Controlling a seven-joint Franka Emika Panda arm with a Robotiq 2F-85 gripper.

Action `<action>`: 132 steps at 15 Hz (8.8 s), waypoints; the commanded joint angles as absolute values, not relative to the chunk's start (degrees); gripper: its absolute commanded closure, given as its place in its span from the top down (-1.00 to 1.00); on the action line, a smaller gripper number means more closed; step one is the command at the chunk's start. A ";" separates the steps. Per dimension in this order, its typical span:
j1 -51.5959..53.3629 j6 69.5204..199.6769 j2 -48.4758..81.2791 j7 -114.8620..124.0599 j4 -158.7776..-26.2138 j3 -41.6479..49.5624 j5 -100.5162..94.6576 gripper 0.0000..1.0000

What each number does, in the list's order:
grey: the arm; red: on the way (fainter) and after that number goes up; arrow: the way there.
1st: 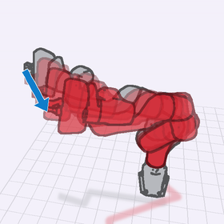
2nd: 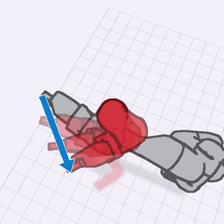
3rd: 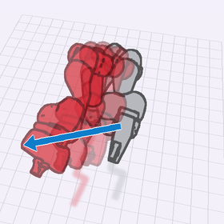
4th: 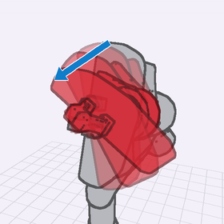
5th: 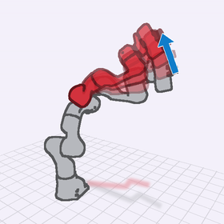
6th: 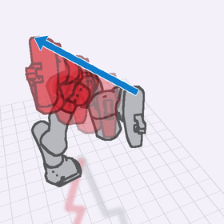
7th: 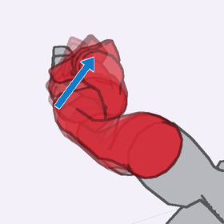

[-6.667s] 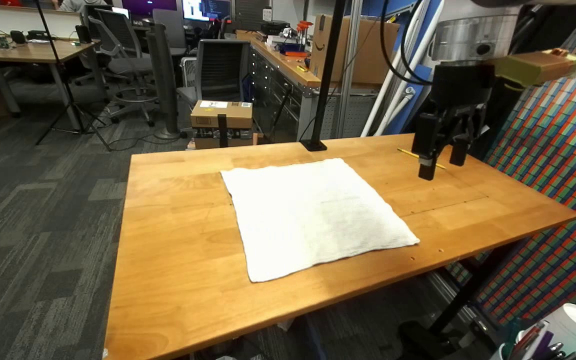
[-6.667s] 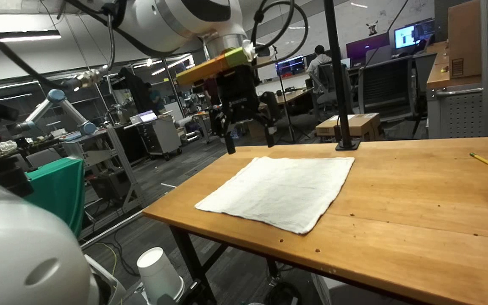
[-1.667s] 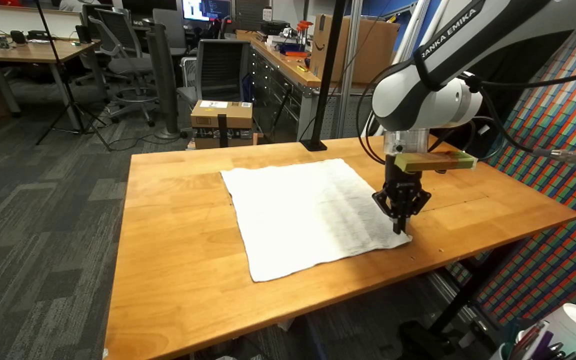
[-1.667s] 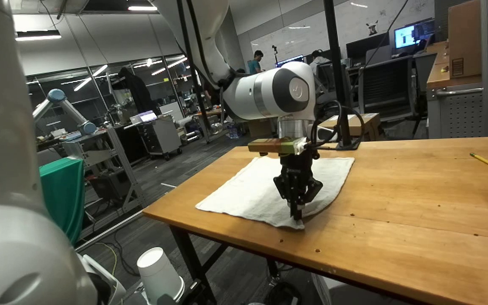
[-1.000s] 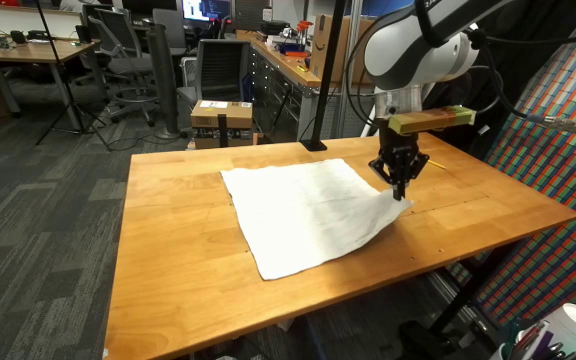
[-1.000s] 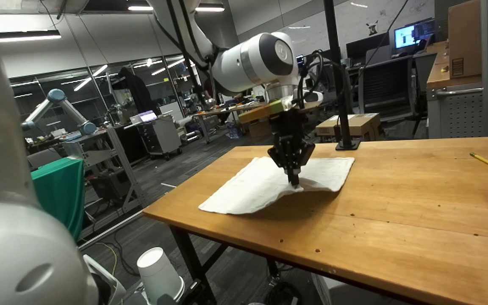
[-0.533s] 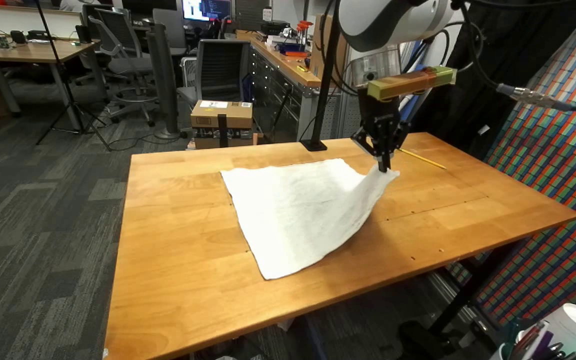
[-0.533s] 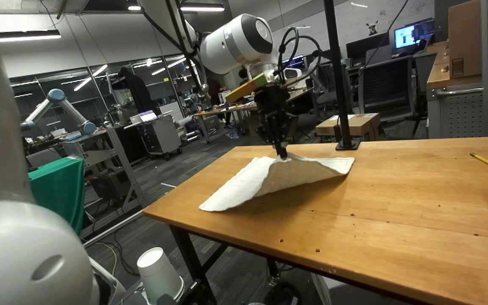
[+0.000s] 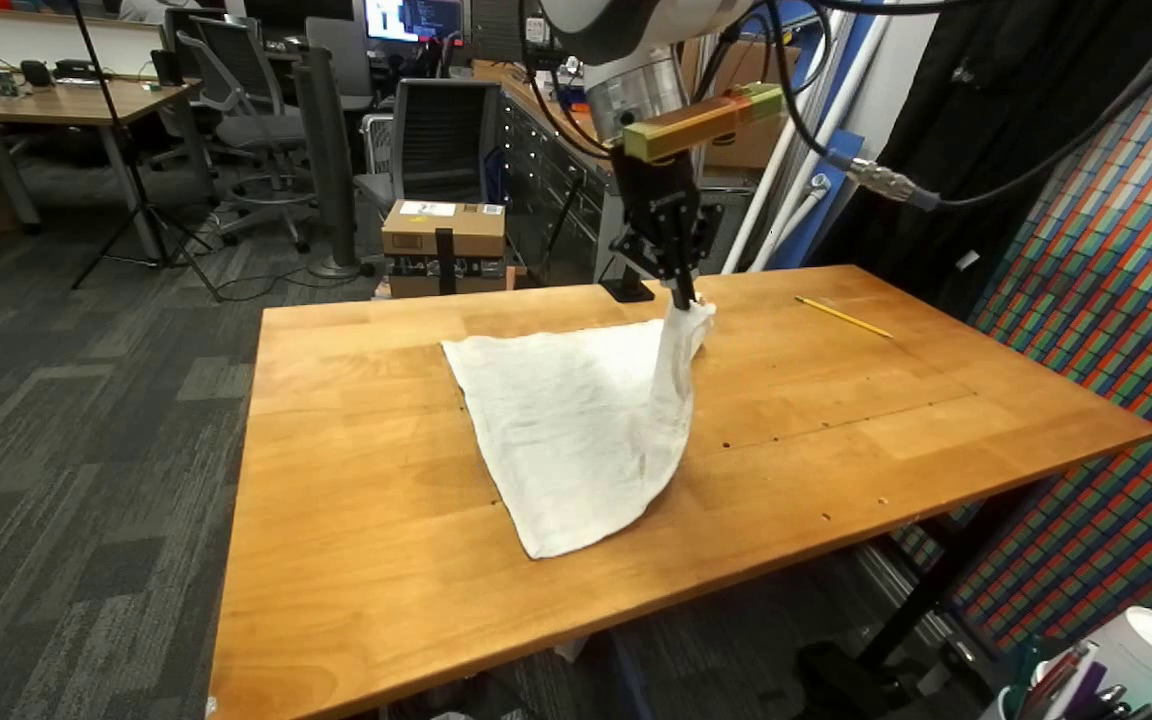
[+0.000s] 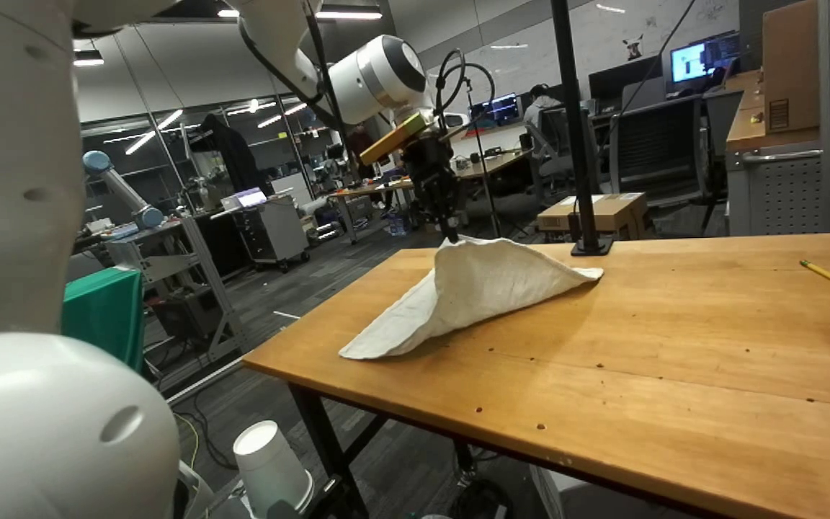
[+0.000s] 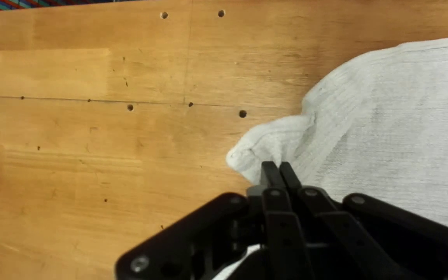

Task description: Fold the white towel

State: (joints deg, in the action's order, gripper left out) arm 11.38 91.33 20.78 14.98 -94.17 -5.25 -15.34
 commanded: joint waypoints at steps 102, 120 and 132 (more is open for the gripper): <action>4.58 79.64 60.02 18.51 -24.98 2.12 -2.93 1.00; 6.71 78.26 69.08 15.72 -24.81 2.28 -3.42 1.00; 5.57 78.45 69.35 14.34 -24.92 -1.78 1.88 1.00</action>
